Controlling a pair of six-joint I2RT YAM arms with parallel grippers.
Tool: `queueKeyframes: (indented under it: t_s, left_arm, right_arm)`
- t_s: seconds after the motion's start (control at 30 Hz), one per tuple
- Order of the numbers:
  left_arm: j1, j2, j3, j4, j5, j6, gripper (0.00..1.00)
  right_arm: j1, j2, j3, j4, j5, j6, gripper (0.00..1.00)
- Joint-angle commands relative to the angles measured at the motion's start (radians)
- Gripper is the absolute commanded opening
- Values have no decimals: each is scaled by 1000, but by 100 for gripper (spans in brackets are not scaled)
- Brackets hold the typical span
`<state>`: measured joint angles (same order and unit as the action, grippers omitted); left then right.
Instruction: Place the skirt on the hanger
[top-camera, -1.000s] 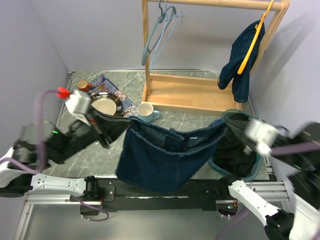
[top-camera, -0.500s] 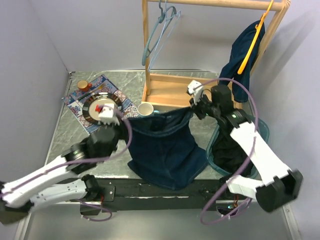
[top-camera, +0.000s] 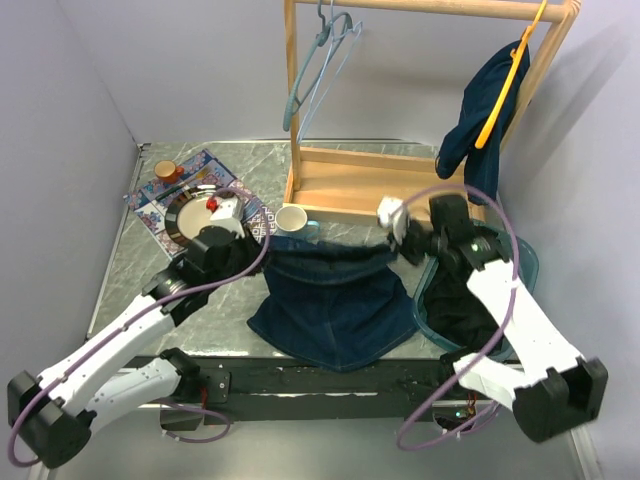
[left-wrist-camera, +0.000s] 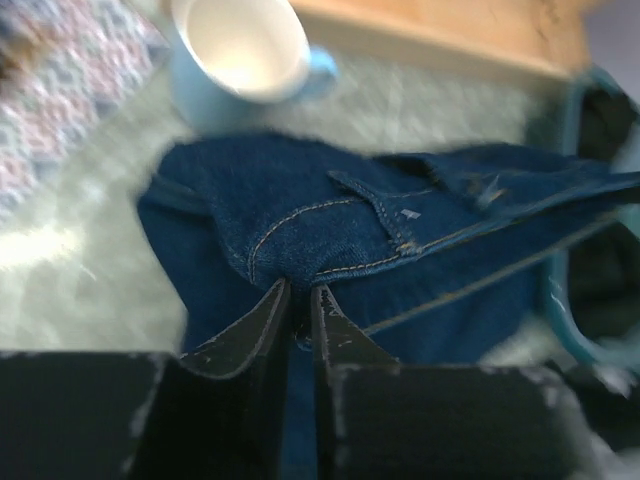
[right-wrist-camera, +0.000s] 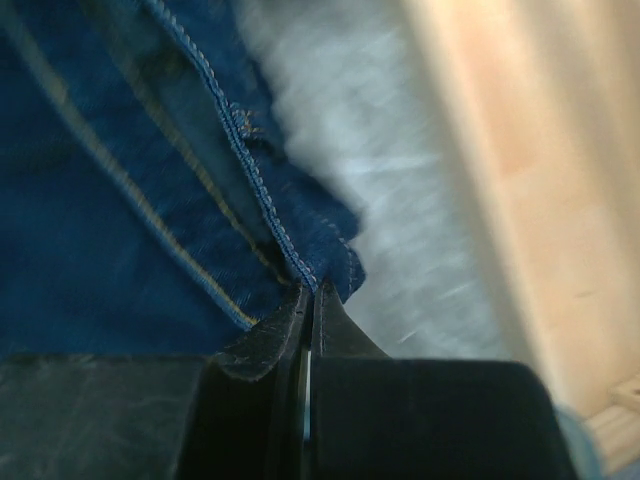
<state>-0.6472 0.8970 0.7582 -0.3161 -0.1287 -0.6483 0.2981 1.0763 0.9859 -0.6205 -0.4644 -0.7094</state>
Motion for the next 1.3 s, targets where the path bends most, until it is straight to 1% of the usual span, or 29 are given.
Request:
queueKeyframes:
  t_s: [0.0, 0.03, 0.07, 0.1, 0.13, 0.17, 0.23, 0.27, 0.3, 0.4, 0.43, 0.5, 0.53, 0.6, 0.67, 0.73, 0.77, 0.8, 0.83, 0.9, 0.93, 0.97, 1.03, 1.07, 1.13, 1.17, 1.2, 1.23, 1.27]
  left_arm:
    - [4, -66, -65, -126, 250, -149, 21]
    - [4, -67, -95, -136, 279, -180, 22]
    - [4, -66, -111, -141, 361, -188, 22]
    - [4, -60, -125, -143, 395, -194, 24]
    - [4, -58, -138, -152, 414, -204, 25]
    - [4, -58, -140, -185, 423, -203, 34]
    - [4, -82, -108, -236, 394, -182, 52]
    - [4, -101, -90, -259, 379, -168, 64]
    - [4, -139, -68, -290, 356, -153, 69]
    - [4, -210, 29, -307, 313, -82, 81]
    - [4, -220, 68, -299, 299, -21, 84]
    - [4, -233, 101, -281, 273, 36, 89]
    - [4, -227, 128, -253, 261, 89, 90]
    - [4, -199, 153, -213, 244, 120, 90]
    - [4, -175, 197, -125, 244, 162, 90]
    - [4, -138, 254, -48, 235, 194, 90]
    - [4, -123, 279, 25, 216, 205, 90]
    - [4, -75, 309, 49, 199, 217, 90]
    - [6, -46, 385, 66, 186, 239, 90]
    - [24, 67, 484, 69, 147, 257, 90]
    - [38, 109, 585, 65, 155, 260, 89]
    - [70, 182, 633, 64, 191, 259, 88]
    - [101, 245, 746, 83, 247, 239, 87]
    - [122, 300, 779, 86, 264, 228, 85]
    - [135, 356, 861, 69, 279, 205, 81]
    - [142, 403, 886, 57, 275, 200, 76]
    - [144, 424, 920, 40, 267, 191, 74]
    - [144, 437, 926, 43, 271, 191, 72]
    - [144, 459, 931, 46, 271, 190, 67]
  right_arm:
    - [-2, -104, -122, -208, -94, -238, 0]
    - [-1, -117, -139, -253, -97, -266, 0]
    - [7, -119, -165, -274, -94, -306, 0]
    - [12, -121, -174, -286, -88, -314, 1]
    - [15, -112, -177, -312, -88, -326, 5]
    - [22, -105, -174, -326, -88, -328, 18]
    - [22, -89, -132, -370, -105, -317, 31]
    - [26, -84, -110, -378, -109, -303, 45]
    - [24, -82, -84, -381, -111, -283, 47]
    - [22, -93, 17, -380, -117, -220, 53]
    - [24, -102, 58, -360, -123, -181, 55]
    - [22, -107, 92, -332, -146, -136, 59]
    - [22, -108, 112, -300, -166, -92, 60]
    - [22, -105, 123, -260, -259, -39, 61]
    - [22, -101, 123, -177, -337, 60, 61]
    - [22, -84, 126, -92, -374, 164, 61]
    - [24, -78, 126, -62, -387, 200, 61]
    - [22, -58, 126, -39, -419, 227, 61]
    - [22, -46, 122, -12, -434, 260, 61]
    - [10, -20, 106, 8, -486, 275, 62]
    - [-2, -18, 71, 21, -512, 280, 63]
    - [-32, -19, 45, 33, -540, 281, 63]
    - [-59, -47, -43, 93, -574, 297, 63]
    - [-68, -58, -73, 114, -580, 304, 64]
    - [-109, -85, -159, 189, -617, 333, 65]
    - [-120, -93, -170, 195, -623, 332, 65]
    - [-137, -101, -173, 185, -625, 324, 66]
    - [-145, -102, -170, 182, -629, 326, 66]
    - [-149, -102, -168, 180, -635, 329, 66]
